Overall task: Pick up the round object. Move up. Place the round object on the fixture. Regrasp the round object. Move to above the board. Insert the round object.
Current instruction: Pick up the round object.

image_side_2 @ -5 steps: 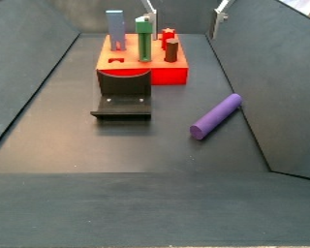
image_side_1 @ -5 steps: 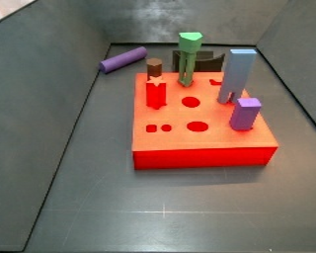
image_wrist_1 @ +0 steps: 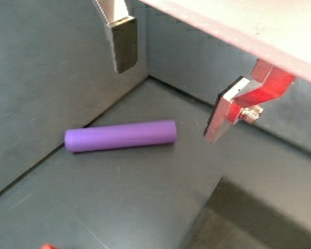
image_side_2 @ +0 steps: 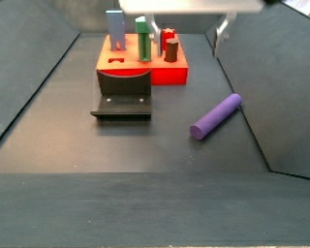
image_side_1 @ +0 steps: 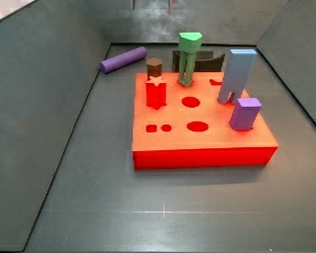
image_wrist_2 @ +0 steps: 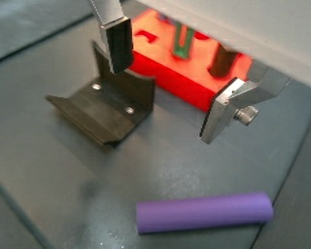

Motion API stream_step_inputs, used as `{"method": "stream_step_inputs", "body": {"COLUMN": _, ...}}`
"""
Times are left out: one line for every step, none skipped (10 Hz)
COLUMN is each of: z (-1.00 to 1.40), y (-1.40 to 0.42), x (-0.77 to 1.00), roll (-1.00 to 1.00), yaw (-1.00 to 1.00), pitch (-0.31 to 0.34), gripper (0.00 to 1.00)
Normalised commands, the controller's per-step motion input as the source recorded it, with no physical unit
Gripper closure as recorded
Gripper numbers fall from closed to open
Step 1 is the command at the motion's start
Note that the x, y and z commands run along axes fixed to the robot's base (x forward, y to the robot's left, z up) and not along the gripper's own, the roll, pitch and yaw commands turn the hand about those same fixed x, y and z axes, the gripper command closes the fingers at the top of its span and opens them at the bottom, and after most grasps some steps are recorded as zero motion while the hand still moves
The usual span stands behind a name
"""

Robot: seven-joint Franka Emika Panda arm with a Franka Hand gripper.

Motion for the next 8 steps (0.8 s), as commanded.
{"method": "stream_step_inputs", "body": {"z": -0.58, "y": 0.00, "x": 0.04, "roll": -0.21, "yaw": -0.77, "pitch": 0.074, "gripper": 0.00}}
{"method": "stream_step_inputs", "body": {"z": -0.59, "y": 0.00, "x": -0.03, "roll": -0.23, "yaw": -0.74, "pitch": 0.020, "gripper": 0.00}}
{"method": "stream_step_inputs", "body": {"z": -0.60, "y": 0.00, "x": -0.23, "roll": -0.21, "yaw": -0.73, "pitch": 0.000, "gripper": 0.00}}
{"method": "stream_step_inputs", "body": {"z": -0.61, "y": 0.00, "x": -0.47, "roll": -0.17, "yaw": -0.65, "pitch": -0.077, "gripper": 0.00}}
{"method": "stream_step_inputs", "body": {"z": -0.62, "y": 0.00, "x": -0.72, "roll": -0.17, "yaw": -0.45, "pitch": -0.140, "gripper": 0.00}}
{"method": "stream_step_inputs", "body": {"z": -0.61, "y": 0.19, "x": -0.64, "roll": -0.26, "yaw": -0.23, "pitch": -0.163, "gripper": 0.00}}
{"method": "stream_step_inputs", "body": {"z": -0.54, "y": 0.26, "x": -0.25, "roll": -0.31, "yaw": -0.17, "pitch": -0.140, "gripper": 0.00}}
{"method": "stream_step_inputs", "body": {"z": -0.45, "y": 0.20, "x": 0.00, "roll": -0.33, "yaw": -0.21, "pitch": -0.166, "gripper": 0.00}}
